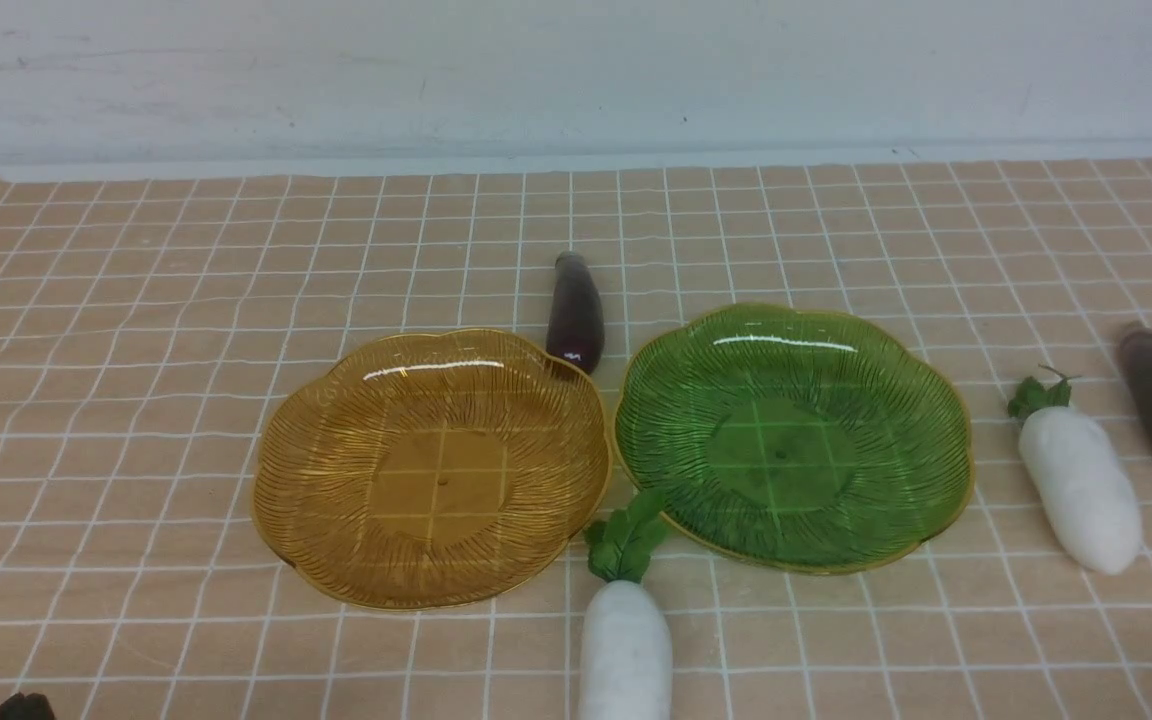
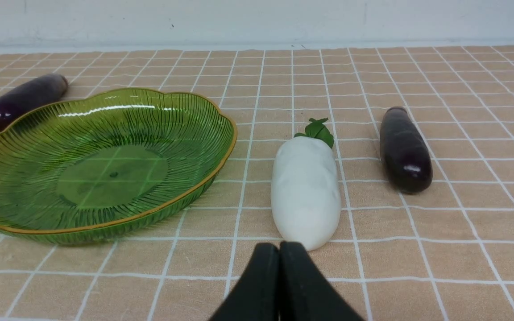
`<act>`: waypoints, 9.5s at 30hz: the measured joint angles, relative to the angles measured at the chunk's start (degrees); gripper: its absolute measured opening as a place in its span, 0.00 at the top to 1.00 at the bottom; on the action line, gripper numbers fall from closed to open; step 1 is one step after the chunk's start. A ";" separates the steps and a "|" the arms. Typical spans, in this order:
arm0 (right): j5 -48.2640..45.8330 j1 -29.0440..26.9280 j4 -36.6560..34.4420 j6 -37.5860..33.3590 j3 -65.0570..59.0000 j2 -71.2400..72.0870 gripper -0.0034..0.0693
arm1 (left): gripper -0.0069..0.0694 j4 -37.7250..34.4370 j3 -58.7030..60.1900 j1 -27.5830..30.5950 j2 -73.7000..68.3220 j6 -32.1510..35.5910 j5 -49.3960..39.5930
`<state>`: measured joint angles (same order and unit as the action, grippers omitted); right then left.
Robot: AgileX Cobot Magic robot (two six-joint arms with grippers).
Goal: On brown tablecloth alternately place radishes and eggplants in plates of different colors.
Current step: 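Pick up the white radish and place it in the left plate, then place the white radish onto the plate beside the other radish with the right gripper, then put the eggplants into the green plate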
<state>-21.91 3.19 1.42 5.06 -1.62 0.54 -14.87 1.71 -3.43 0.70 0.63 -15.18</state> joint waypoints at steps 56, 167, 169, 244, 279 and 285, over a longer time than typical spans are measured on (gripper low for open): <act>-3.41 0.73 -33.49 4.61 12.62 -1.25 0.97 | 0.91 12.01 -63.22 -40.99 -83.87 -18.07 -40.03; -39.87 4.64 -13.61 5.93 86.98 -98.86 0.29 | 0.91 17.09 -78.91 -13.59 -74.99 -3.27 -54.61; -36.67 8.67 -18.69 4.84 87.12 -98.36 0.29 | 0.91 17.21 -76.84 -13.59 -73.25 -3.88 -54.01; -48.45 -14.00 -0.37 3.48 99.20 -125.32 0.31 | 0.91 13.87 -61.25 -13.59 -64.39 -3.20 -47.72; -48.98 9.13 -10.01 -1.37 94.99 -115.60 0.32 | 0.91 1.28 -93.50 -14.29 -98.17 -4.34 -40.42; -48.77 9.13 -11.08 -0.66 94.73 -115.30 0.22 | 0.85 1.21 -107.21 -16.50 -112.76 -3.36 -39.77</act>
<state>-70.68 12.32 -9.66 4.40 93.11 -114.76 -13.66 -105.50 -19.93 -112.06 -2.74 -54.95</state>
